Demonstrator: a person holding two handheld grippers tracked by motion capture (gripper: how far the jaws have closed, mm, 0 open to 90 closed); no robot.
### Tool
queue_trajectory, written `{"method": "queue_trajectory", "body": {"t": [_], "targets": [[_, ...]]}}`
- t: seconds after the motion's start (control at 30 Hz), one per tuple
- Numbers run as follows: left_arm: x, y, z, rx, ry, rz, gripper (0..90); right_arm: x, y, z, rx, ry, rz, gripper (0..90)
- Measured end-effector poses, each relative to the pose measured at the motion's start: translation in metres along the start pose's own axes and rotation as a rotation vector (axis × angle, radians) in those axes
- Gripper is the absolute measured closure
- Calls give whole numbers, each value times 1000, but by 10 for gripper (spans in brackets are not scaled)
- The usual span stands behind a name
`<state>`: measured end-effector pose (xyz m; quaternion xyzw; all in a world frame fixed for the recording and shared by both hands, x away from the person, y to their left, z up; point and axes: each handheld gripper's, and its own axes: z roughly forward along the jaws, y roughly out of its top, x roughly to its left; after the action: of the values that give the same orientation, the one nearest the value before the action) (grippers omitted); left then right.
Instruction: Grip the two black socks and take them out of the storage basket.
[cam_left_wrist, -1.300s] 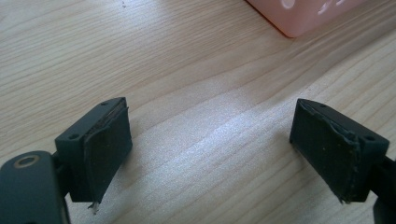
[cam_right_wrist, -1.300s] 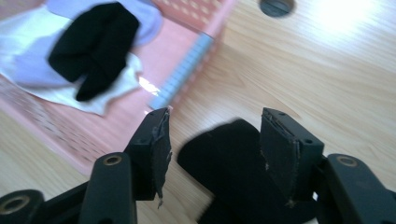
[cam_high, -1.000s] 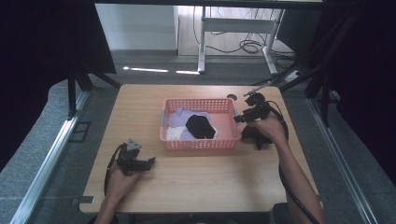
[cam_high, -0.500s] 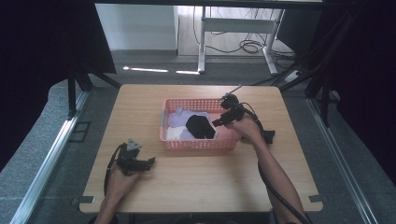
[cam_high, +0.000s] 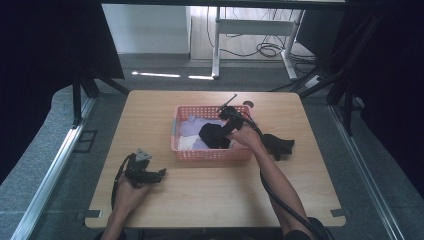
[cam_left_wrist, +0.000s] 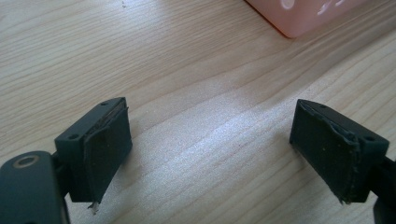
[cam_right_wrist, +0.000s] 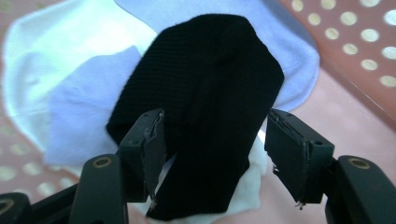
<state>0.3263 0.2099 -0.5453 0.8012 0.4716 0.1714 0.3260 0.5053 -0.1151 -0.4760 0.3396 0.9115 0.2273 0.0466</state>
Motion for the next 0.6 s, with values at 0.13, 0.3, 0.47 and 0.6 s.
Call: {"method": "queue_trajectory", "body": {"t": [0.13, 0.3, 0.47, 0.6], "targets": [[0, 0, 0, 0, -1, 0, 122, -1, 4, 12, 32, 10, 6, 409], [0, 0, 0, -1, -1, -1, 123, 0, 5, 25, 114, 2, 0, 560], [0, 0, 0, -1, 0, 0, 123, 4, 6, 21, 110, -11, -23, 805], [0, 0, 0, 2, -1, 3, 122, 5, 7, 13, 88, -23, -34, 824]]}}
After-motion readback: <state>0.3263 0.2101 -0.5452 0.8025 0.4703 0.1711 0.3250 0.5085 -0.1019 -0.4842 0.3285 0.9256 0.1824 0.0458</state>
